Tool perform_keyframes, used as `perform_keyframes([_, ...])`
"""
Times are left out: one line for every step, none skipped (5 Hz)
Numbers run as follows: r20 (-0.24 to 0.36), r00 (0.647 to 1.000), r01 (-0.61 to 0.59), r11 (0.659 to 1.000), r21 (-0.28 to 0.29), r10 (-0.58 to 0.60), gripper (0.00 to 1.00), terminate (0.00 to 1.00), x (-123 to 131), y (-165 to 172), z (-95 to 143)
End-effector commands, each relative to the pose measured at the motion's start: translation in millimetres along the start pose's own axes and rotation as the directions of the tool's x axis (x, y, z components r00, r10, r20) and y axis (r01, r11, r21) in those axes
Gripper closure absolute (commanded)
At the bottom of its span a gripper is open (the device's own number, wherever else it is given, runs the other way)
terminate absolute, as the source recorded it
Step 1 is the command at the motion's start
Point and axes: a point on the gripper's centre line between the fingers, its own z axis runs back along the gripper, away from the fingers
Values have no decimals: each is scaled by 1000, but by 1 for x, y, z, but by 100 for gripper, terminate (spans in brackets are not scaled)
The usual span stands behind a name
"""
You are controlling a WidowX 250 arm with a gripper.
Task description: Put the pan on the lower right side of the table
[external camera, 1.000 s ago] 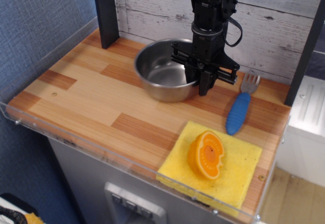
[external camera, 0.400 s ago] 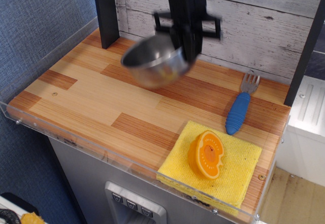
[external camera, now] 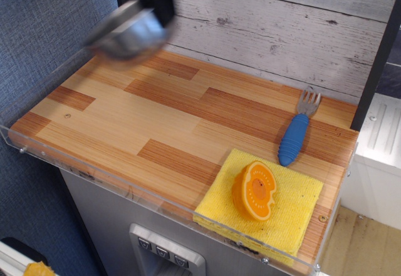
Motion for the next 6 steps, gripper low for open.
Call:
perform_keyframes([26, 995, 94, 980, 178, -100, 100, 0, -42, 25, 24])
perform_keyframes([21, 993, 109, 970, 216, -116, 100, 0, -55, 22, 15])
perform_keyframes([31, 995, 87, 966, 245, -97, 100, 0, -59, 34, -2])
perform_keyframes([22, 997, 70, 964, 258, -78, 100, 0, -58, 44, -17])
perform_keyframes([-2, 998, 59, 964, 259, -61, 100, 0, -57, 53, -29])
perform_keyframes([-42, 998, 56, 965, 256, -47, 100, 0, -58, 61, -40])
